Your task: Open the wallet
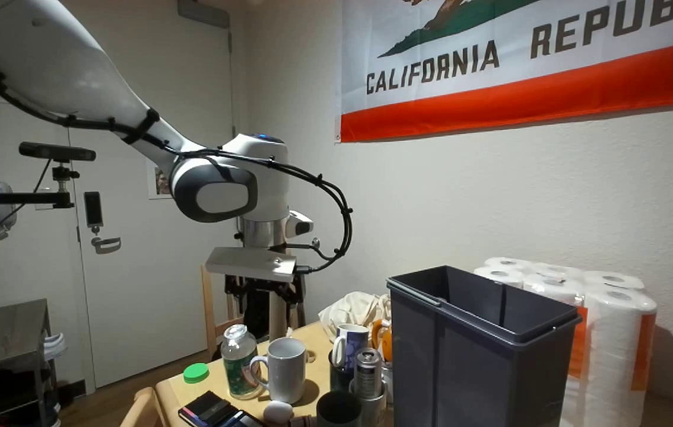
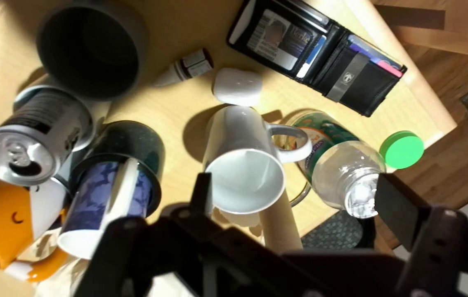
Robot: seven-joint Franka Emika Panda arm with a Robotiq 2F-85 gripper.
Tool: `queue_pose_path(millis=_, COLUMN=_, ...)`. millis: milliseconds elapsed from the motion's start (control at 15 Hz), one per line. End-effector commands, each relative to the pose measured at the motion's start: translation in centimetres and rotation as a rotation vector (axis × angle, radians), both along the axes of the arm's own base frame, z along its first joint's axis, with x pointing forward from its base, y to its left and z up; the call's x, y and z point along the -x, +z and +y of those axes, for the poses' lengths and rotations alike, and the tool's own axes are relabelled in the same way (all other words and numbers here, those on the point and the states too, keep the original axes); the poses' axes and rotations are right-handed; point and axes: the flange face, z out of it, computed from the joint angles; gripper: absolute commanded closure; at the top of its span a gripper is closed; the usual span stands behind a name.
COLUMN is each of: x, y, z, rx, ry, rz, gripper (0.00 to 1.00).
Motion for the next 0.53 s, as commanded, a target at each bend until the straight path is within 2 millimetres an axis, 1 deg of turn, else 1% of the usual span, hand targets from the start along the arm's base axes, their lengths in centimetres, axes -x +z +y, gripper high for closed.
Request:
queue_pose_path(millis=0, x=0.51, y=0.55, z=0.46, rx=0.073, ry=-0.050, rz=-0.062, gripper=0.00)
queue_pose_path(millis=467, x=0.48, y=0.30, z=0.60, rx=0.119, ry=-0.076, rz=-0.037, gripper=0.00)
